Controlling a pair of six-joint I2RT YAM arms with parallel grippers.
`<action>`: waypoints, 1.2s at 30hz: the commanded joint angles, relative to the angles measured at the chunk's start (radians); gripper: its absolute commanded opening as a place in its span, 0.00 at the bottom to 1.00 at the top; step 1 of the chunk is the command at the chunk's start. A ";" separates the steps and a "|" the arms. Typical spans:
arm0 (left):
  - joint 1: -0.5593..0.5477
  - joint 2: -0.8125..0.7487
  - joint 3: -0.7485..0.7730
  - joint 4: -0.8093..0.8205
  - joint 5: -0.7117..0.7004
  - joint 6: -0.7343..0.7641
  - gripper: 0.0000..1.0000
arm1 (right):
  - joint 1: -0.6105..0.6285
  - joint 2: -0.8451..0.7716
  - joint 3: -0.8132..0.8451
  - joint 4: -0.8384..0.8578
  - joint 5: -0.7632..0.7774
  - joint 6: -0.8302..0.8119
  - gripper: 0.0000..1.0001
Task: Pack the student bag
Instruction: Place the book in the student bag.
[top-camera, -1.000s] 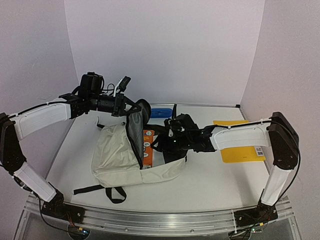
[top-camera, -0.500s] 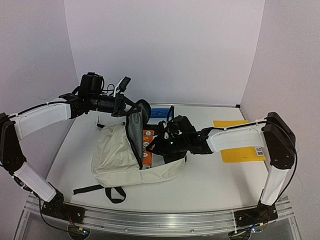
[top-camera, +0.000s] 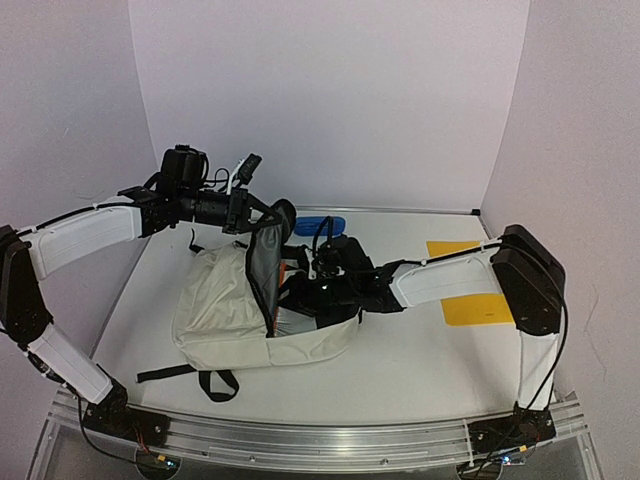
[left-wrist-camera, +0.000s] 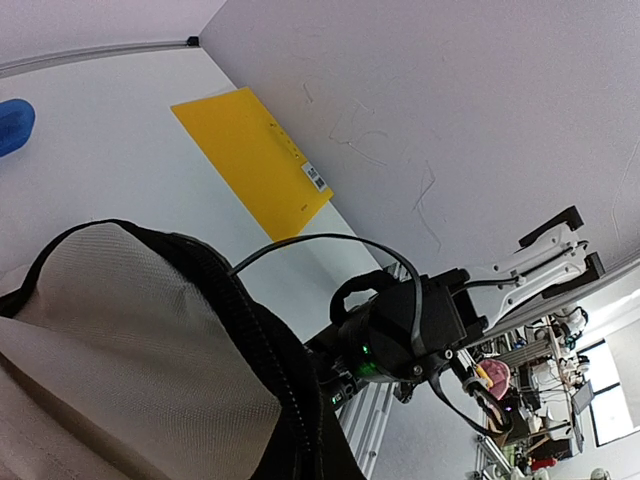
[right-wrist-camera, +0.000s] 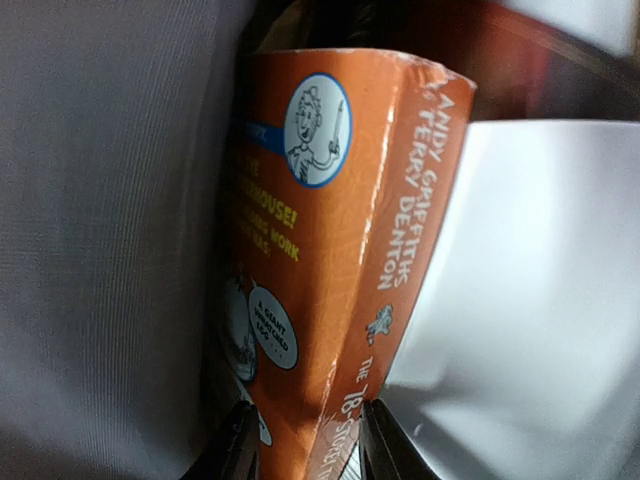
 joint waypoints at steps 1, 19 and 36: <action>0.004 0.009 0.049 0.039 0.030 -0.013 0.00 | 0.031 0.087 0.090 0.204 -0.099 0.046 0.33; 0.069 -0.102 -0.025 -0.050 -0.258 -0.081 0.00 | 0.037 -0.073 0.002 0.177 0.075 -0.028 0.45; 0.161 -0.264 -0.340 -0.246 -0.505 -0.276 0.00 | -0.303 -0.695 -0.411 -0.366 0.427 -0.008 0.98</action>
